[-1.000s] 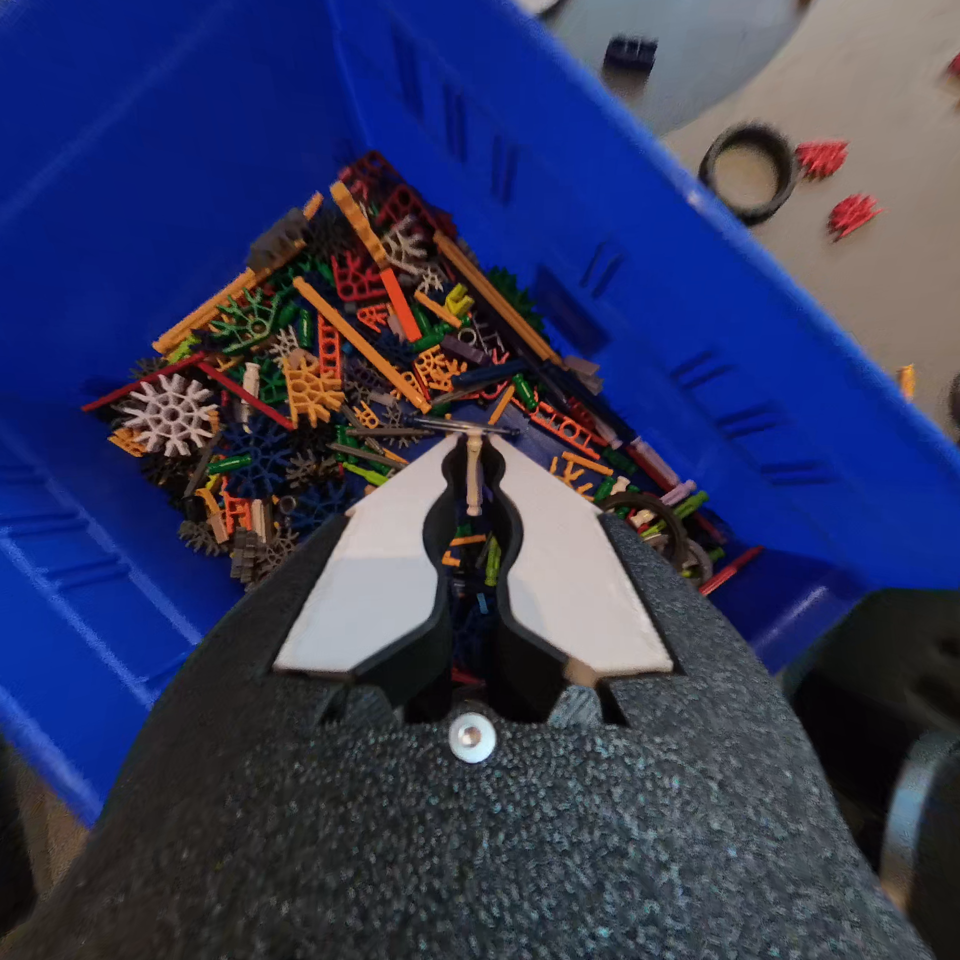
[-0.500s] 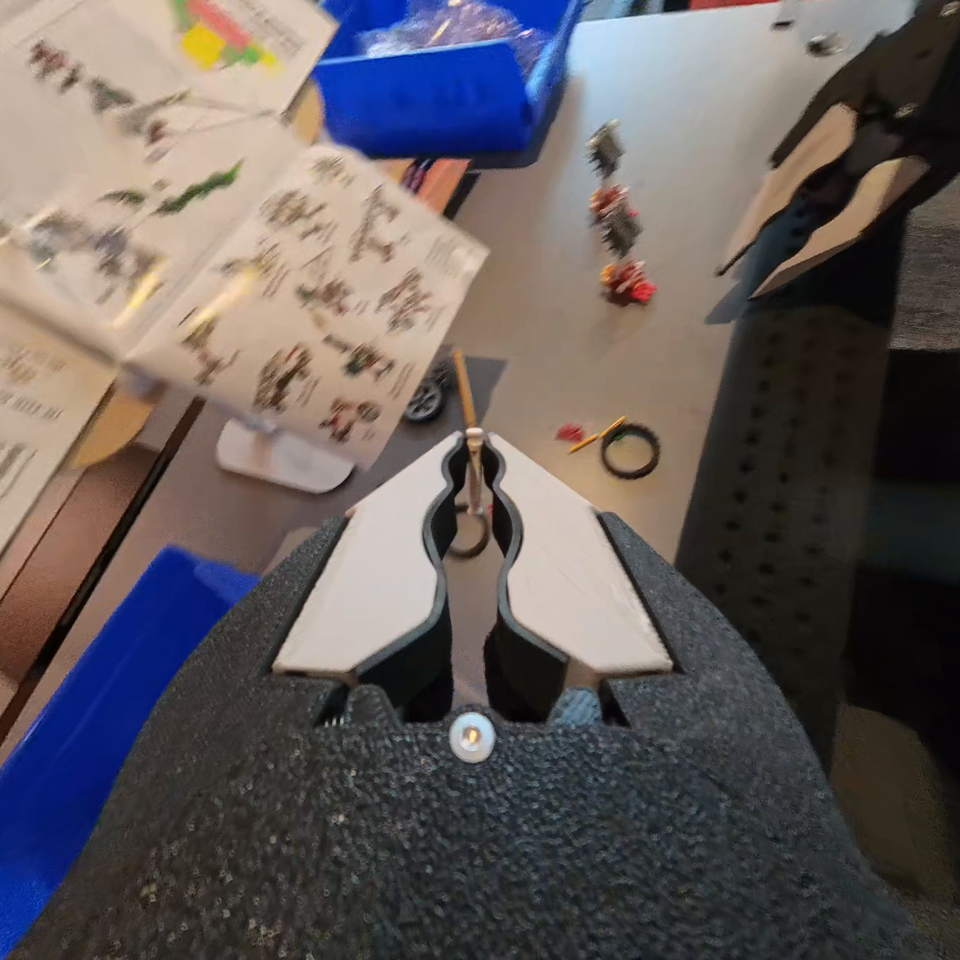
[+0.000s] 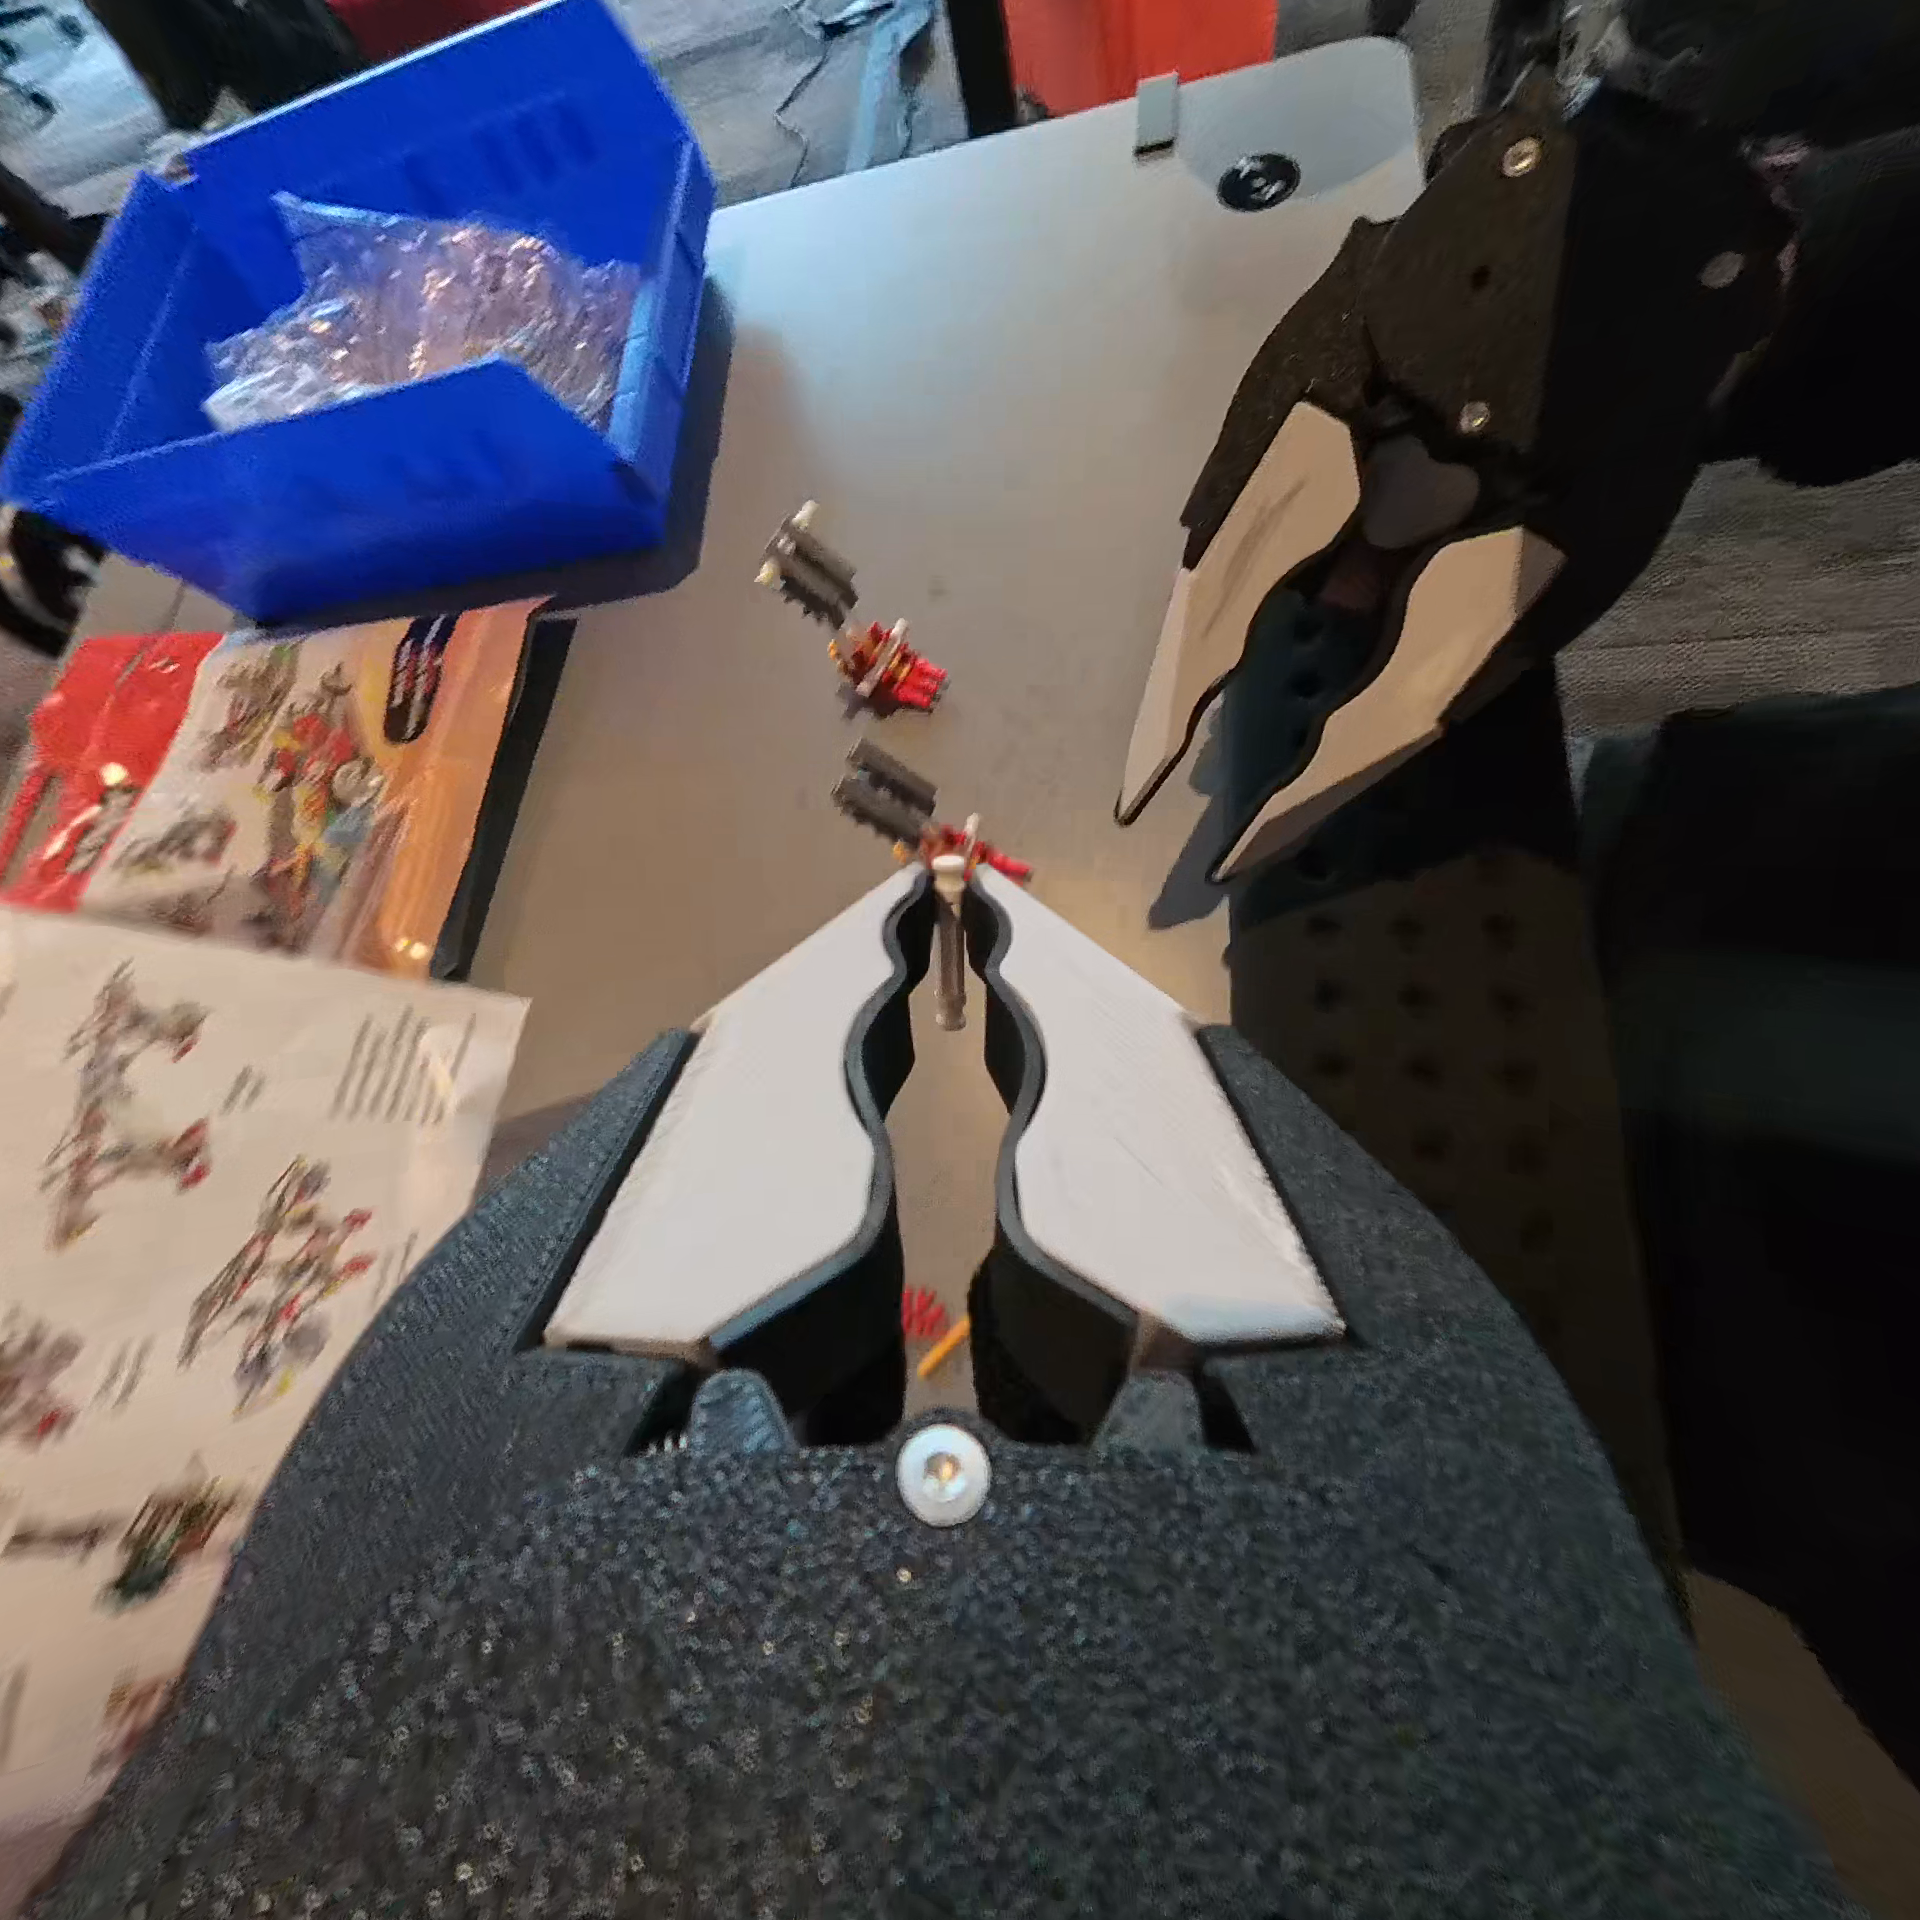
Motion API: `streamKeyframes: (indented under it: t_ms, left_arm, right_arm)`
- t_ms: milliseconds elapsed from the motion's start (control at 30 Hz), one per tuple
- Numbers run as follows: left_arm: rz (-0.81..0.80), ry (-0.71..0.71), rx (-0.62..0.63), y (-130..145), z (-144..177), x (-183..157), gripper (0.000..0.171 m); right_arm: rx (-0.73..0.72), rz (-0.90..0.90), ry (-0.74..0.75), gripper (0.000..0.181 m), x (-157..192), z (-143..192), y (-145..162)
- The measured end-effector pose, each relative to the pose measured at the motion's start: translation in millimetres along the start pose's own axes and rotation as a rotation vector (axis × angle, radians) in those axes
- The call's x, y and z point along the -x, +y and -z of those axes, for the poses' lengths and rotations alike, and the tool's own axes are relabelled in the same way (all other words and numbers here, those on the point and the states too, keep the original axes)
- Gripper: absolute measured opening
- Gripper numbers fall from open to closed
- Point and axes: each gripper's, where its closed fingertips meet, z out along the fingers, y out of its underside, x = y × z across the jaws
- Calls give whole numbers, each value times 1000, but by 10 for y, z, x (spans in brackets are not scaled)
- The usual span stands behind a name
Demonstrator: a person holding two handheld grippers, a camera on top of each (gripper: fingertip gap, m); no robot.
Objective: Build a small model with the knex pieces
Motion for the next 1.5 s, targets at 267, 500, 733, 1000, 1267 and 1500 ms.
streamKeyframes:
  t_ms: [267,500,733,1000,1267,1500]
  left_arm:
    - [-25,62,-15,22,-495,123,5]
    - [60,12,-89,89,-291,464,5]
    - [61,108,-140,-18,-349,312,5]
    - [35,335,-151,-132,-611,-286,5]
    - [158,503,-220,-247,-614,-479,5]
    - [227,586,-219,-221,-576,-517,5]
  right_arm:
    - [-55,-116,31,25,-167,71,-42]
    - [-186,-296,91,24,-451,264,-116]
    - [-177,-296,125,24,-549,339,-82]
    - [-69,-45,153,24,-346,300,-138]
    - [-57,189,259,21,-322,347,-316]
    - [3,303,288,18,-273,324,-287]
